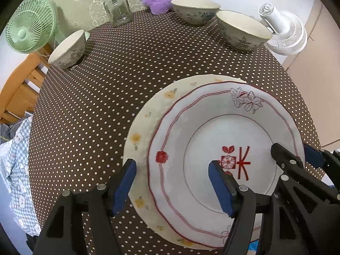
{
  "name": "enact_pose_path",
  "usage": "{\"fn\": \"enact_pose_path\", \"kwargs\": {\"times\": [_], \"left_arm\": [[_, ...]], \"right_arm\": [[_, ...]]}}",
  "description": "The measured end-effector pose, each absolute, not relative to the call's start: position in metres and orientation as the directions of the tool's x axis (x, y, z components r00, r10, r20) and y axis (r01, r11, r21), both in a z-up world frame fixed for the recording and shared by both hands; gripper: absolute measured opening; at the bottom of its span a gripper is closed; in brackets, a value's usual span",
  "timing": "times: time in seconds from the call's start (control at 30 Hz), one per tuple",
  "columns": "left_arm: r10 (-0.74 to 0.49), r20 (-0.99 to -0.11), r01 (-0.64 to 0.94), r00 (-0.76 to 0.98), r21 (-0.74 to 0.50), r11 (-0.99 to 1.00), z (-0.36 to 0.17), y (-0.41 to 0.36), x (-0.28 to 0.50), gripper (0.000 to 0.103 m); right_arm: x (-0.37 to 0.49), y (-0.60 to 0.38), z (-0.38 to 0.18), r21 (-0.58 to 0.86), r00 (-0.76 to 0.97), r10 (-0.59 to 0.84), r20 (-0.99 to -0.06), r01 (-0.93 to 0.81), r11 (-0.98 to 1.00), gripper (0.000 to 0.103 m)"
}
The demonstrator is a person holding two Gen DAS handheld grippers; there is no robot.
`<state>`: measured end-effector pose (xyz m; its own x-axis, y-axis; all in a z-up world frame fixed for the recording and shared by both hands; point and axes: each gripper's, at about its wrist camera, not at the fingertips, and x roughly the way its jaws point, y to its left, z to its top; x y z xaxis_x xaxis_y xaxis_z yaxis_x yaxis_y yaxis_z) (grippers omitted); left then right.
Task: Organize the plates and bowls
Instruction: 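Lower the held plate onto the stacked yellow-flower plates, then open the right gripper and pull back from the plate stack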
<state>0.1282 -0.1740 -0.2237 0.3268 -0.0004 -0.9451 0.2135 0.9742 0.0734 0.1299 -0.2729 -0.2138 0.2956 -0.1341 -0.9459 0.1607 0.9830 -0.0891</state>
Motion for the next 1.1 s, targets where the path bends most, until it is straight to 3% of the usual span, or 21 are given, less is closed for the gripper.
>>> {"fn": "enact_pose_path", "kwargs": {"times": [0.4, 0.57, 0.9, 1.1], "left_arm": [[-0.055, -0.945, 0.218, 0.321, 0.018, 0.976, -0.220, -0.158, 0.121, 0.078], [-0.062, -0.944, 0.215, 0.324, 0.009, 0.977, -0.218, -0.151, 0.119, 0.078], [-0.068, -0.942, 0.193, 0.330, -0.003, 0.981, -0.217, -0.135, 0.118, 0.078], [-0.088, -0.934, 0.176, 0.347, -0.027, 0.984, -0.208, -0.119, 0.117, 0.078]], "right_arm": [[0.121, -0.270, -0.205, -0.078, 0.309, -0.135, -0.941, 0.188, 0.979, 0.043], [0.119, -0.263, -0.209, -0.078, 0.299, -0.134, -0.945, 0.191, 0.978, 0.036], [0.124, -0.260, -0.210, -0.075, 0.313, -0.132, -0.940, 0.189, 0.979, 0.036], [0.123, -0.265, -0.203, -0.044, 0.321, -0.108, -0.941, 0.201, 0.979, 0.053]]}}
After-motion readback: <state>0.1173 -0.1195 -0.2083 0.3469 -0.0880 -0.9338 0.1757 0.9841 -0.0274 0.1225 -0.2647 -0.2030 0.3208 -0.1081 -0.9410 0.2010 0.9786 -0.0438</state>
